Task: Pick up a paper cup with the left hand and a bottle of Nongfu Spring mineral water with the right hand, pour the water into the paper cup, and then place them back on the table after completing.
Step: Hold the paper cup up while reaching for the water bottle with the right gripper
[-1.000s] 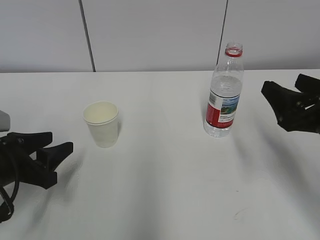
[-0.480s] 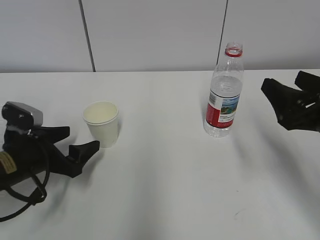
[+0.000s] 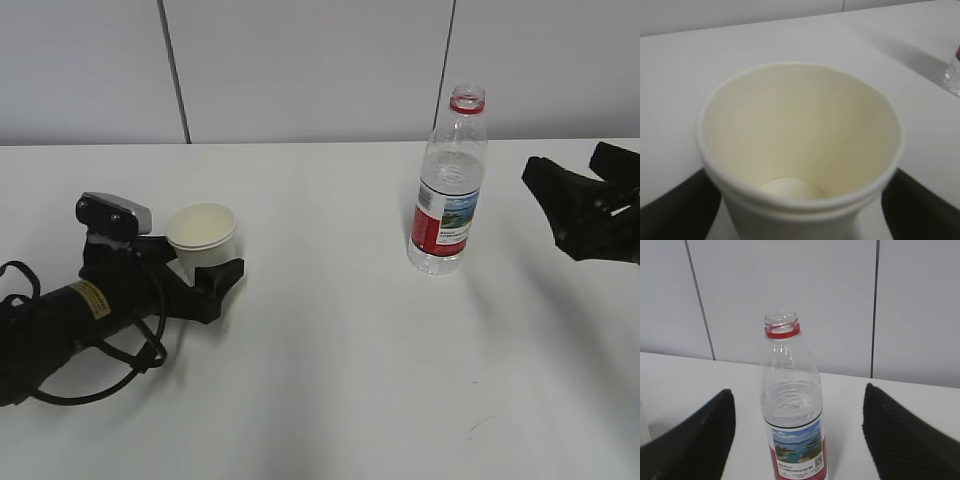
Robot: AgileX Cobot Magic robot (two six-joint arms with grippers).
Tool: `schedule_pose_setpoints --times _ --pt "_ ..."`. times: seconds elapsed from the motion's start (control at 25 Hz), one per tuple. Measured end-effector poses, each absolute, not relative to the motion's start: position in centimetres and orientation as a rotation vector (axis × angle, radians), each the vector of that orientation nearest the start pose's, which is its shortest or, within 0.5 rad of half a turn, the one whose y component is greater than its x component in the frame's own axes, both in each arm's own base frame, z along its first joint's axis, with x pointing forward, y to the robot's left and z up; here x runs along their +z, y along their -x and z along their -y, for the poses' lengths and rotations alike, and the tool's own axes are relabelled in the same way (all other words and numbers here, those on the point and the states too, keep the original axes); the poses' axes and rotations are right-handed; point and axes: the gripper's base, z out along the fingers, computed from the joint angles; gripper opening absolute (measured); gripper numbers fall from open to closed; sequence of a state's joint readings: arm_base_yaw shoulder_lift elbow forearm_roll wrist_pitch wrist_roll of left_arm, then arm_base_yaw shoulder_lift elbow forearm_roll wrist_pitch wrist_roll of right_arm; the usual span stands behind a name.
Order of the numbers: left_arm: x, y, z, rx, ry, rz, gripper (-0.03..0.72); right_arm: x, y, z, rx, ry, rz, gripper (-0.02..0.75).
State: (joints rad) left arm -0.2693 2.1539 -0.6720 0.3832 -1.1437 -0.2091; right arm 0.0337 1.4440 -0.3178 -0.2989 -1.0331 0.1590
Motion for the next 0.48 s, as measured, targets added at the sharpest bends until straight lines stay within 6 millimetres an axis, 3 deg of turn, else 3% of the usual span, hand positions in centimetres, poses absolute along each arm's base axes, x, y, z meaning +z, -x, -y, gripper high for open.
schedule_pose_setpoints --times 0.24,0.48 --pt "6.43 -32.73 12.26 -0.533 -0.442 -1.801 0.584 20.04 -23.54 -3.18 0.235 0.235 -1.586 0.586" --pt "6.37 -32.78 12.24 -0.531 -0.438 -1.802 0.467 20.02 -23.50 -3.31 0.240 0.255 -1.585 0.586"
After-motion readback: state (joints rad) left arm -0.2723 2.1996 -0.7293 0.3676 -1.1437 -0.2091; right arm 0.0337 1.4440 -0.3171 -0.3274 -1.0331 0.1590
